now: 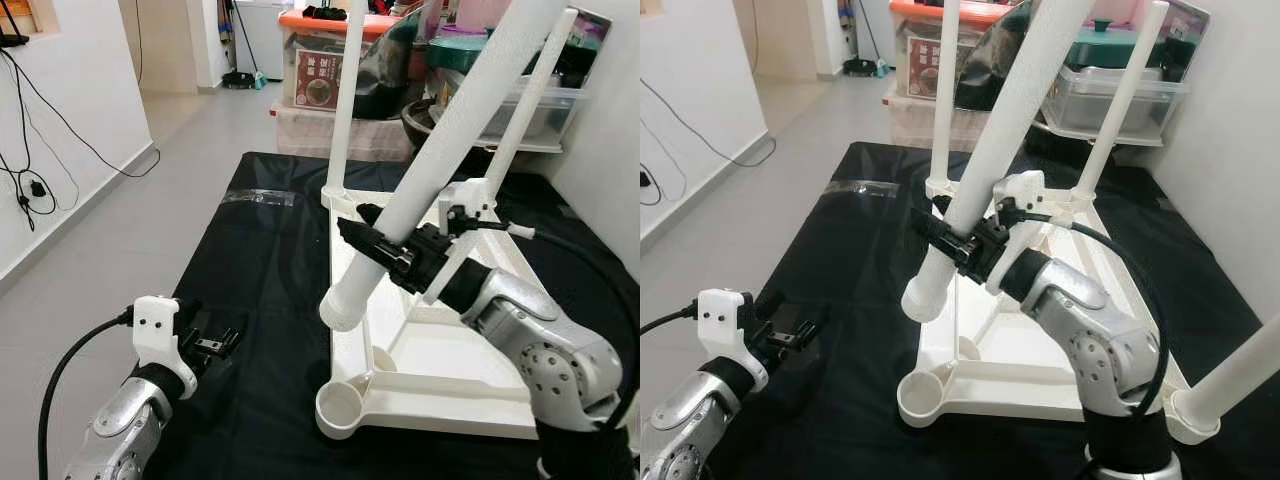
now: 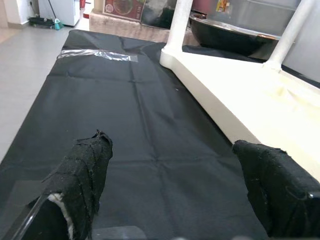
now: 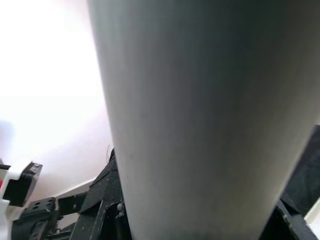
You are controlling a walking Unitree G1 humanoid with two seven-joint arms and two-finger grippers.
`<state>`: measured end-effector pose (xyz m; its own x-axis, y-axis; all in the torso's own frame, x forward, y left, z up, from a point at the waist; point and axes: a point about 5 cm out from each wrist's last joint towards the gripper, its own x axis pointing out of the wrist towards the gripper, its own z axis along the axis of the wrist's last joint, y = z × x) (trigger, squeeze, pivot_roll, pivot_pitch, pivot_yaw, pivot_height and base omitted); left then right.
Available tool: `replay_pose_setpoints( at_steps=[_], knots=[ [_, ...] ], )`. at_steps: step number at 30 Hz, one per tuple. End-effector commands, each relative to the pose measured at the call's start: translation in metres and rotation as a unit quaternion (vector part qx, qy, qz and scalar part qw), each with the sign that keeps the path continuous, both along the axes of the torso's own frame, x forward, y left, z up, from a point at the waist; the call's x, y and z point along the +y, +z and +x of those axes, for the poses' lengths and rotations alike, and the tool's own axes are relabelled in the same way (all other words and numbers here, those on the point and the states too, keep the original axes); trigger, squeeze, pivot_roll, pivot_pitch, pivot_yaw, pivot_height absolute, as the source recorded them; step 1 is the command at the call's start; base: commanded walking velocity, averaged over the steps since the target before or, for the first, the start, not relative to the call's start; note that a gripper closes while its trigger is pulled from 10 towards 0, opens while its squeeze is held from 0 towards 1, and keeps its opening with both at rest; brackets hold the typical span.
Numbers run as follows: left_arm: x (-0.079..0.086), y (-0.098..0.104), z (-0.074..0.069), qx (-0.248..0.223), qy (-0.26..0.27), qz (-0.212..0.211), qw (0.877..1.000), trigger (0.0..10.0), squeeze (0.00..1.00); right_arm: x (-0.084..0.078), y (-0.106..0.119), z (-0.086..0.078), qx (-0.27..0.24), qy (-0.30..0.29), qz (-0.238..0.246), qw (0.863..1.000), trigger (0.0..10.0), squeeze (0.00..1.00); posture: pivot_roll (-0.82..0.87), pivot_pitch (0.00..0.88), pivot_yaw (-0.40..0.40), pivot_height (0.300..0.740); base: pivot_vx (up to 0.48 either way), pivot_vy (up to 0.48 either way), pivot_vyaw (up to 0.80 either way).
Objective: Building children table
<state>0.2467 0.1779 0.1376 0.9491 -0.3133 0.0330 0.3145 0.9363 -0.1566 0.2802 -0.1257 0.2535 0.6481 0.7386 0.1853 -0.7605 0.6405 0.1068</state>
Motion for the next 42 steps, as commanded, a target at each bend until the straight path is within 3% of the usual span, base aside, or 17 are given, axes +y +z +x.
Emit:
replay_pose_setpoints(
  at_steps=[1,10,25,35,42],
  knots=[
    [-0.005,-0.002,-0.004,0.01,-0.008,-0.006,1.0,10.0,0.0,0.001,0.003,0.001,-0.009,-0.005,0.007,1.0,0.0,0.0,0.08,0.0,-0.097,0.74,-0.304,0.274,0.0],
    [-0.009,-0.002,-0.006,0.013,-0.012,-0.012,1.0,10.0,0.0,0.007,0.003,0.002,-0.005,-0.003,0.017,1.0,0.0,0.0,0.08,0.0,-0.099,0.74,-0.31,0.313,0.0],
    [-0.009,-0.001,-0.002,0.013,-0.001,-0.005,1.0,10.0,0.0,0.006,0.0,0.004,-0.006,-0.018,0.003,1.0,0.0,0.0,0.08,0.0,-0.094,0.74,0.0,0.0,0.0],
    [-0.005,0.0,0.004,0.008,0.013,-0.002,1.0,10.0,0.0,-0.003,-0.004,0.013,0.004,-0.08,0.01,0.997,0.0,0.0,0.07,0.0,-0.09,0.74,0.0,0.0,0.0],
    [-0.005,0.0,0.004,0.006,0.015,-0.005,1.0,10.0,0.0,-0.004,-0.007,0.015,0.024,-0.084,0.011,0.996,0.0,0.0,0.07,0.0,-0.089,0.74,0.0,0.0,-0.8]
  ],
)
